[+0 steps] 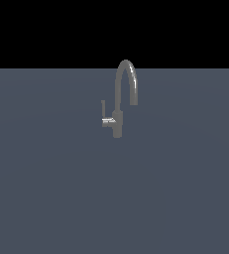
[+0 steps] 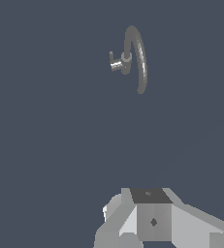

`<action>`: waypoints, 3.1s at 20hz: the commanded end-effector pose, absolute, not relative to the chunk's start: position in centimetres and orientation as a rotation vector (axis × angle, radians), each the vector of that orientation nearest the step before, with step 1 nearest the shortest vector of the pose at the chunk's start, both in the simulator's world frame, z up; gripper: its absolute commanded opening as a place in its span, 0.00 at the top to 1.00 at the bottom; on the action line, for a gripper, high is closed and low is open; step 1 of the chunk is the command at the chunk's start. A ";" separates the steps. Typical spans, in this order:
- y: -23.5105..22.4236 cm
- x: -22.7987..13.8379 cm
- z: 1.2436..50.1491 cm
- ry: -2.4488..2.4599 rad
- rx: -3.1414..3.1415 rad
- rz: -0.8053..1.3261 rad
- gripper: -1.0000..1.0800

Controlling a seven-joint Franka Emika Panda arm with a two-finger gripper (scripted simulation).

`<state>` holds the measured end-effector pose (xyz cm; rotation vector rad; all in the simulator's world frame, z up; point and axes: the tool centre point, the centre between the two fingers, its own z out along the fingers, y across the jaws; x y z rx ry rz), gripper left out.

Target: Turn on the faucet by rotating a designated handle.

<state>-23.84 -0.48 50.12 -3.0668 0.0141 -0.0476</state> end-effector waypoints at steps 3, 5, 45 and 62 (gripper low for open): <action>-0.4 -23.8 50.4 0.025 -3.067 -0.060 1.00; -0.2 -23.8 50.8 0.042 -3.068 -0.080 1.00; 20.0 -15.1 59.8 1.132 -2.820 -1.213 1.00; 20.9 0.0 42.5 1.600 -2.673 -1.376 1.00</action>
